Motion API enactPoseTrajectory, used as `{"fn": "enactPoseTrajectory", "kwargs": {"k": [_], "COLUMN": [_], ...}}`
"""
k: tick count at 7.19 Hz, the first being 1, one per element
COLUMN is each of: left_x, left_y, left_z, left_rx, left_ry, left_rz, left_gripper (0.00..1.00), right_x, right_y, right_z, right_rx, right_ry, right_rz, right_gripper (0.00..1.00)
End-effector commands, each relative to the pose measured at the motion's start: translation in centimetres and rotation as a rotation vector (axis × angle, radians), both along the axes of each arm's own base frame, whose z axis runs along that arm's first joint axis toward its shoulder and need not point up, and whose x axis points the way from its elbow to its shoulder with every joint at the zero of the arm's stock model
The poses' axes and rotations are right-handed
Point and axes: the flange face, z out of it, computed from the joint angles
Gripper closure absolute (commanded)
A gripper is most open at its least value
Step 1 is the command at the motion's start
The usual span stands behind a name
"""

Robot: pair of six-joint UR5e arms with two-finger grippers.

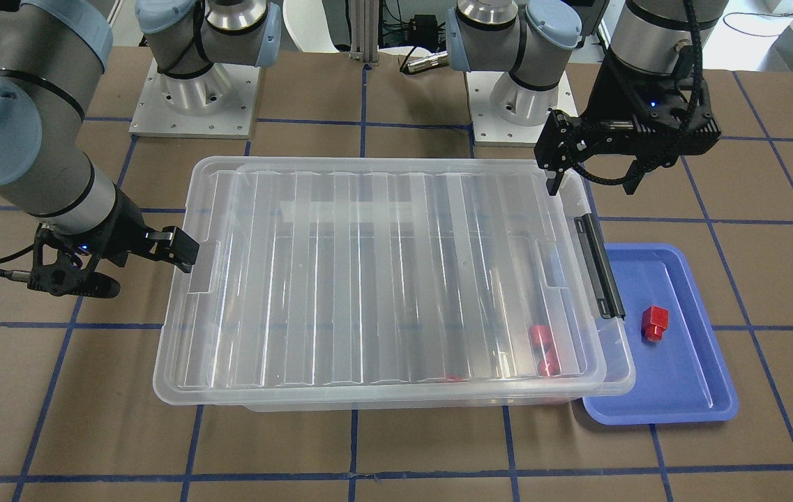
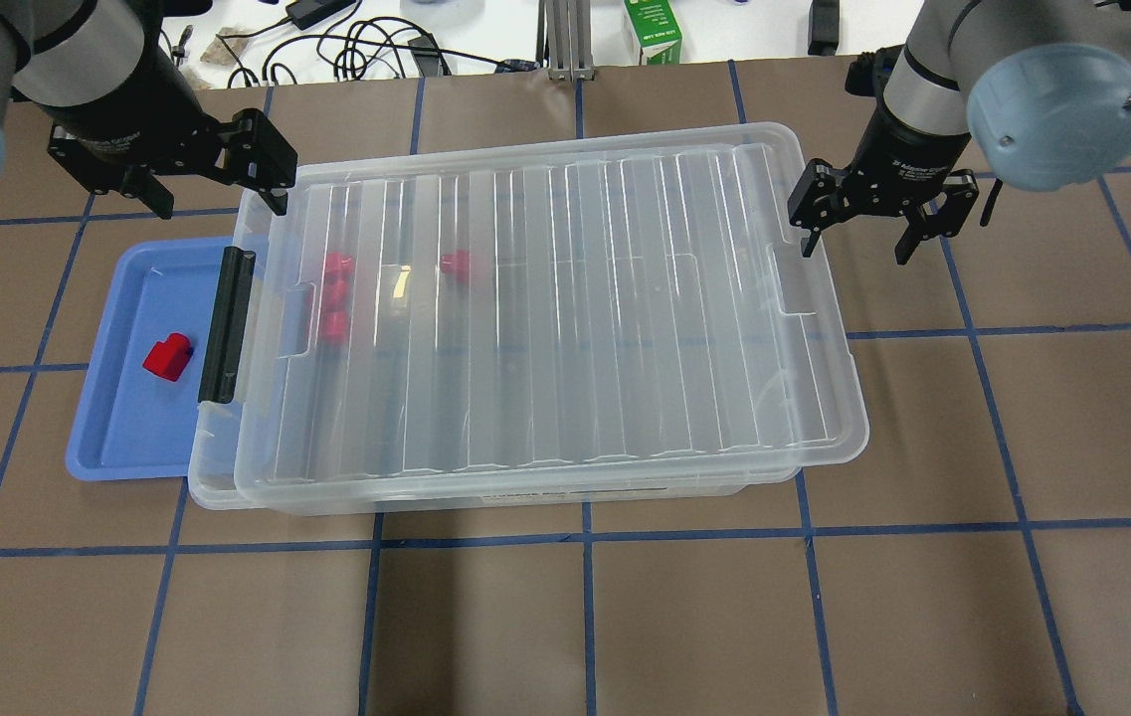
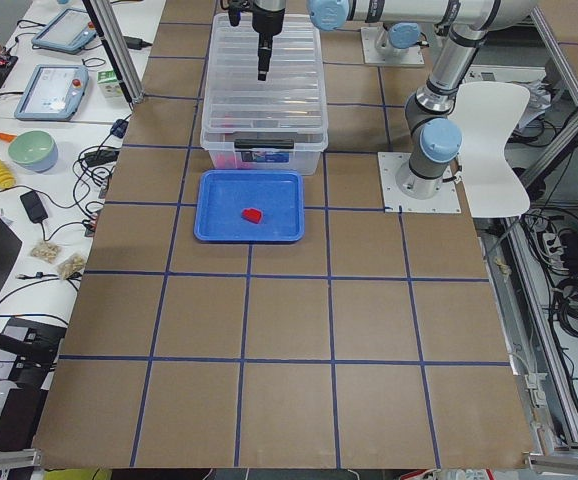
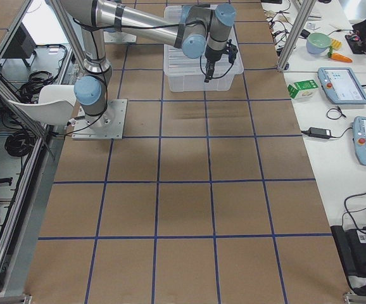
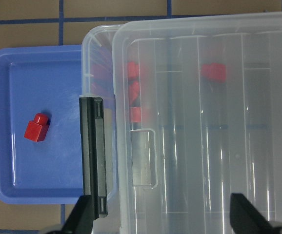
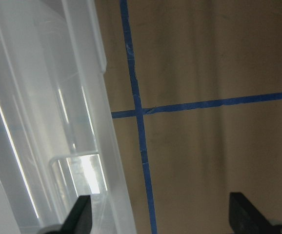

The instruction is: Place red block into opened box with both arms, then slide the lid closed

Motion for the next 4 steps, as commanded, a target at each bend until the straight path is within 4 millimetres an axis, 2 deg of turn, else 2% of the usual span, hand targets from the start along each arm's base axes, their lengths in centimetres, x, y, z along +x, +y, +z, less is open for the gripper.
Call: {"fn": "enactPoseTrajectory", "kwargs": {"k": [1,4], "left_x": [0.0,0.0], "left_y": [0.0,0.0], "left_z": [0.0,0.1], "left_rx": [0.0,-0.002], "left_ry": [0.0,0.0], "left_rz": [0.0,0.0], "left_gripper": [0.0,0.0], "right_x": [0.0,-0.2], "right_y": [-0.2,-0.9], "right_z": [-0.7,-2.1], "right_rx": [0.009,0.024], "right_ry": [0.0,-0.001], "right_rz": [-0.002,0.003], "right_gripper": [0.0,0.0]}}
